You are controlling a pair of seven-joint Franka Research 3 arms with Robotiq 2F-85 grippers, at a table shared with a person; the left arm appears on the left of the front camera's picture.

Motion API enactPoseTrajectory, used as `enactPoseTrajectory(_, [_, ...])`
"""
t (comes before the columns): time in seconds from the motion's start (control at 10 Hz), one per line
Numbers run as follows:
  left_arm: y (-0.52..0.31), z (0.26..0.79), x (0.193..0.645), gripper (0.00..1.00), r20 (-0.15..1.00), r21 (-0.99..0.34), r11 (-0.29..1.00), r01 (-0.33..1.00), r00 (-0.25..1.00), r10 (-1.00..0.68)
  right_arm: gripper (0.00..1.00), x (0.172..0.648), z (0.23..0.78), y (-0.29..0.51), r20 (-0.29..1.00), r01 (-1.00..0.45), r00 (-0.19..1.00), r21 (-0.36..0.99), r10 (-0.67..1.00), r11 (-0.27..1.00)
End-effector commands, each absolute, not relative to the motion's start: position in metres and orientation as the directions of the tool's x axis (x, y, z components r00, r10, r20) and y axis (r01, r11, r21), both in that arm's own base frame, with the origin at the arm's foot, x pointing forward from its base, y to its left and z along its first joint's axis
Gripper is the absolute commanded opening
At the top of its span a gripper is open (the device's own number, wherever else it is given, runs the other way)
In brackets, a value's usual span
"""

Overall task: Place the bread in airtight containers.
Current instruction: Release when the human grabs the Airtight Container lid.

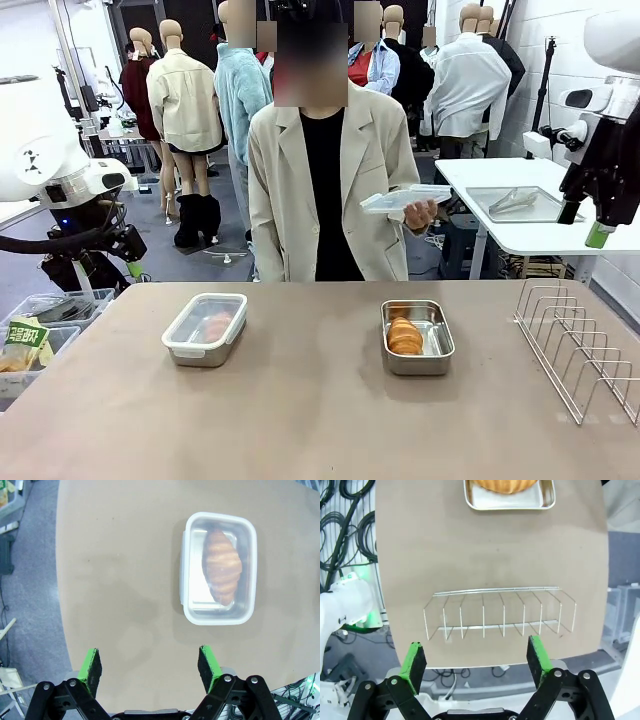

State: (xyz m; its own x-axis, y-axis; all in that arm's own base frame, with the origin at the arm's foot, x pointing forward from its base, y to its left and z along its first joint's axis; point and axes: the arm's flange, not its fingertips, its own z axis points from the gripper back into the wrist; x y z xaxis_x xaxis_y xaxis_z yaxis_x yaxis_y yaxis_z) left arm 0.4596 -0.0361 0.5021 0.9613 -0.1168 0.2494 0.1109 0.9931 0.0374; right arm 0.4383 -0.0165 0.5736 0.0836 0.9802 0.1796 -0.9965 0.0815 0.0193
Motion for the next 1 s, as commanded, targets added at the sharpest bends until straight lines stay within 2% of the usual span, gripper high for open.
enactPoseTrajectory(0.0, [-0.0348, 0.5027, 0.4598, 1.0, 0.251, 0.043, 0.994, 0.1, 0.962, -0.108, 1.0, 0.4358, 0.569, -0.0138, 0.195, -0.996, 0.086, 0.011, 0.977, 0.085])
enactPoseTrajectory(0.9, [-0.0348, 0.5027, 0.4598, 1.0, 0.251, 0.043, 0.994, 0.1, 0.962, -0.108, 1.0, 0.4358, 0.569, -0.0138, 0.195, -0.996, 0.086, 0.011, 0.977, 0.085])
